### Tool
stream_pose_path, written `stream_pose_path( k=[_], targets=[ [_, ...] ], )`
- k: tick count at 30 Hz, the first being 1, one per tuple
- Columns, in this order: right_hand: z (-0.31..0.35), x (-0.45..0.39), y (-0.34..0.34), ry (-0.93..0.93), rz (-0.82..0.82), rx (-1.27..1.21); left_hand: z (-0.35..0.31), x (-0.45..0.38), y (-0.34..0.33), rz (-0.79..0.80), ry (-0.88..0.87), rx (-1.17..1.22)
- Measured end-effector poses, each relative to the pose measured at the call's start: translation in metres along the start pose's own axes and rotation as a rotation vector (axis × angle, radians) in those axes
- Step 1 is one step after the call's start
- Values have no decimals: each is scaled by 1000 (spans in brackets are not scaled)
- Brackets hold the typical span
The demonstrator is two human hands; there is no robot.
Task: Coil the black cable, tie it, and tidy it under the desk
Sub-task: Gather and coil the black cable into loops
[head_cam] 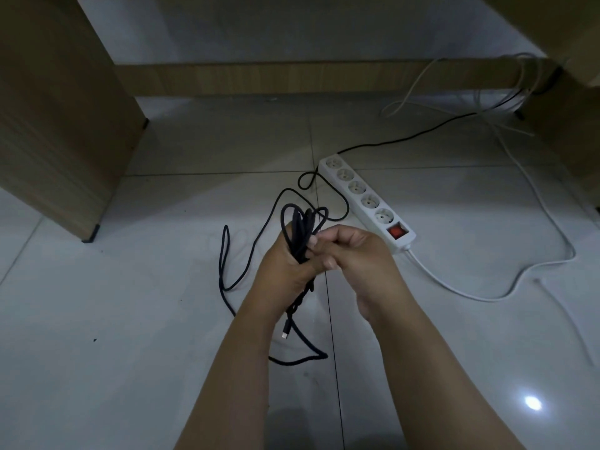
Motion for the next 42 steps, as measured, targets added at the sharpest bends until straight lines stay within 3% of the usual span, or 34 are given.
stream_pose_path(
  k=[3,7,12,16,19,22,26,31,35,40,42],
  targets=[
    [4,0,4,-28,41,72,0,-1,-2,47,23,-88],
    [2,-6,12,45,-57,333,-3,2,2,-78,59,-115],
    [-5,-2,-2,-18,230,432,-6,-2,-5,-109,220,-27],
    [-8,-1,-5,27,62,407,-2,-5,-20,74,218,-270],
    [-3,-1,1,98,-43,287,-6,1,-19,78,185,-349],
    [-2,1,1,24,-12,210,-8,5,-18,81,179,-344],
    [-8,-2,-1,-7,53,336,-5,6,-20,112,171,-359],
    [-4,-3,4,41,-60,20,8,6,-18,177,140,-499],
    [2,-5,17,99,-152,-154,20,8,-7,82,135,-717],
    [-4,-9,22,67,-234,-87,18,4,5,-8,-7,-591],
    [-8,-11,25,44,-269,19,16,4,13,-52,26,-491]
  ],
)
Point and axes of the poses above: each hand's wrist, its own x-axis away from the middle knuckle, its own y-axis out of the back of the hand, z = x × y, the point moved 3 cm from there along -x, towards the middle knuckle, and after that the axes turned 1 degree about y, right-handed, at the moved point
